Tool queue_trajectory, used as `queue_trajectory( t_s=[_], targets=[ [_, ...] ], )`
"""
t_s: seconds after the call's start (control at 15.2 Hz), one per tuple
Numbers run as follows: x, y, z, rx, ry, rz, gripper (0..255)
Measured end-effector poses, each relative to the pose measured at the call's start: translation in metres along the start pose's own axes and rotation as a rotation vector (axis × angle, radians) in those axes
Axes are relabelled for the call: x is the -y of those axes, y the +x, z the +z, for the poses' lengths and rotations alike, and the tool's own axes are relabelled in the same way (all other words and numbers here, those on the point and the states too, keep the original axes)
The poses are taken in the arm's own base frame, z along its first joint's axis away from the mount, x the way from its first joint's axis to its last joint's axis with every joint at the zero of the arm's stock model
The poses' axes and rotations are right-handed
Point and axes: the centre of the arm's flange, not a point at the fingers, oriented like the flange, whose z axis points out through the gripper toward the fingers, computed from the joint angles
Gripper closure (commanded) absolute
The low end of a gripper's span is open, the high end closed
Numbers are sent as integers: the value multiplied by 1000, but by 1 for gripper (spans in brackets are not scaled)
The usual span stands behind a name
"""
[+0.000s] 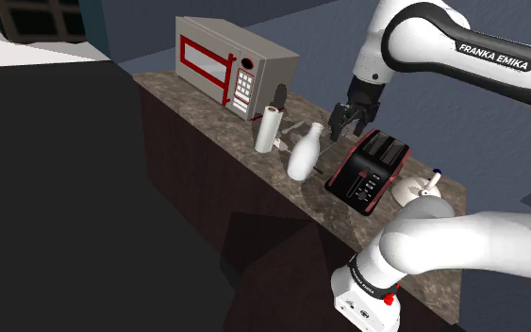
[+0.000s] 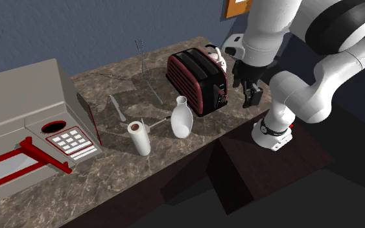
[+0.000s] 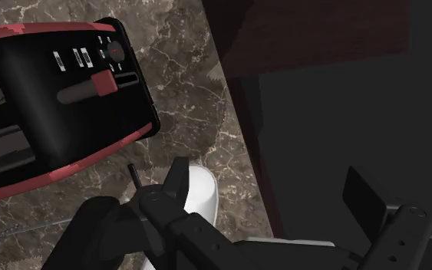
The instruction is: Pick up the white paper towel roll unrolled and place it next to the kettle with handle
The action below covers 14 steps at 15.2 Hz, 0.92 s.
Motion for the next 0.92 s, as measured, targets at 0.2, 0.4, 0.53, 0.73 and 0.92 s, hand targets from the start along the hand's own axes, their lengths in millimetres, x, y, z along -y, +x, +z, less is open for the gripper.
queue_trajectory(
  t_s=[0.2,0.4,0.53,0.73,0.92],
  targets=[
    [-1,12,5,-4,0,2,0],
    [-1,49,13,-14,1,7,0],
    [-2,74,20,-22,2,10,0],
    [-4,106,32,-33,3,15,0],
    [-7,145,43,-44,3,20,0]
  ],
)
